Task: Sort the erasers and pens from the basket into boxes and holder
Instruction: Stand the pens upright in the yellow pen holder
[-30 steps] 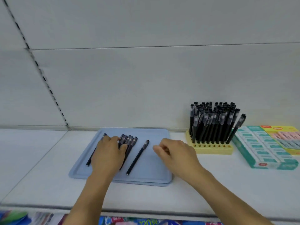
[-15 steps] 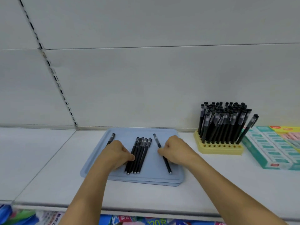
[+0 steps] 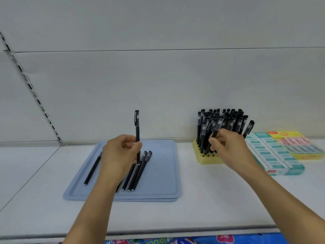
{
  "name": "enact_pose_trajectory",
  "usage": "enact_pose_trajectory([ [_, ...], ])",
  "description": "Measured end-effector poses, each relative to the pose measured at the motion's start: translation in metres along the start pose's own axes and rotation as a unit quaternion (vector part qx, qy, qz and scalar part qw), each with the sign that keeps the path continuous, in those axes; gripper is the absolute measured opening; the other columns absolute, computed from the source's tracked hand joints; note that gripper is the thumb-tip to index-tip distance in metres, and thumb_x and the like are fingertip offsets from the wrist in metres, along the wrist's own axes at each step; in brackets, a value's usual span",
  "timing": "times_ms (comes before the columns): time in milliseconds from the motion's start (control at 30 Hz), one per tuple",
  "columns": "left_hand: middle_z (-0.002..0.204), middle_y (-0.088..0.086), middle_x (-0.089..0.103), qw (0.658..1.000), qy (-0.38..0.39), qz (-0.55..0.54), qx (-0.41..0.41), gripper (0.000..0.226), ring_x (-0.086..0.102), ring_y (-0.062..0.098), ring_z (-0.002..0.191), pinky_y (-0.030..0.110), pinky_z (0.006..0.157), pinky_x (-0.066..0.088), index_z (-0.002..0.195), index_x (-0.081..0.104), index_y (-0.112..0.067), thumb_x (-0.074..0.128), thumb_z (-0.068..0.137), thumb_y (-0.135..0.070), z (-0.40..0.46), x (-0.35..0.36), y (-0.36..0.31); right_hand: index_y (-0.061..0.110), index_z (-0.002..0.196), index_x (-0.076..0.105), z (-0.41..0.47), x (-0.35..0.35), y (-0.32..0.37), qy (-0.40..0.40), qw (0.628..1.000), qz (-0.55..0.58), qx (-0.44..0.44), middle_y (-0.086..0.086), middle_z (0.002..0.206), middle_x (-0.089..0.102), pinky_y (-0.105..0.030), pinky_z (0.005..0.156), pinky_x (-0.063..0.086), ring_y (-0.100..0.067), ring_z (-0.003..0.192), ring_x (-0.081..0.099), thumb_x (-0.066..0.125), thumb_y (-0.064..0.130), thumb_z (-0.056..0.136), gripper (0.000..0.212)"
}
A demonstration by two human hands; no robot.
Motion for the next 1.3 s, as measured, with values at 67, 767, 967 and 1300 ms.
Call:
enact_pose_trajectory([
  [67, 0.073, -0.004, 0.071, 0.999, 0.008, -0.043, 0.014, 0.008, 0.067, 0.01, 0.062, 0.028, 0.064, 0.058, 0.093, 0.069, -0.022, 0.071, 0.085, -0.018, -0.007, 0.008, -0.008, 0.016, 0.08, 0.058, 0.001, 0.006, -0.002, 0.006, 1.0, -0.013, -0.008, 0.005, 0.076, 0.069, -0.036, 0.064, 0.055, -0.011, 0.07, 0.064, 0.059, 0.027, 0.094, 0.018],
  [767, 0.08, 0.0, 0.071, 0.982, 0.121, -0.145, 0.028, 0.012, 0.067, 0.017, 0.077, 0.027, 0.062, 0.058, 0.096, 0.07, -0.02, 0.072, 0.086, -0.016, -0.038, 0.077, -0.031, 0.025, 0.075, 0.058, -0.012, 0.005, 0.0, 0.026, 0.994, -0.101, 0.027, 0.01, 0.071, 0.062, -0.028, 0.055, 0.041, -0.011, 0.07, 0.059, 0.066, 0.056, 0.082, 0.032],
  [967, 0.083, -0.012, 0.071, 0.97, 0.181, -0.055, 0.151, 0.012, 0.063, 0.003, 0.076, 0.025, 0.069, 0.054, 0.096, 0.072, -0.026, 0.07, 0.085, -0.02, -0.04, 0.106, -0.053, 0.018, 0.081, 0.06, -0.023, -0.024, 0.044, 0.01, 0.971, 0.223, -0.082, 0.0, 0.066, 0.063, -0.026, 0.054, 0.043, -0.013, 0.058, 0.054, 0.063, 0.03, 0.09, 0.016],
  [1300, 0.159, -0.011, 0.022, 0.879, 0.157, 0.233, 0.385, 0.057, 0.013, 0.009, 0.148, 0.027, 0.116, 0.015, 0.152, 0.025, -0.024, 0.046, 0.099, -0.013, -0.019, 0.128, -0.068, 0.02, 0.078, 0.053, 0.0, -0.028, -0.005, -0.063, 0.994, 0.04, -0.075, 0.006, 0.067, 0.064, -0.041, 0.063, 0.051, -0.013, 0.063, 0.06, 0.054, 0.029, 0.096, 0.02],
])
Point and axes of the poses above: each hand's wrist, its own z-axis towards the middle knuckle, its own x-axis out of the palm, y = z × x, the point moved 1 cm from there along z, towards the middle knuckle
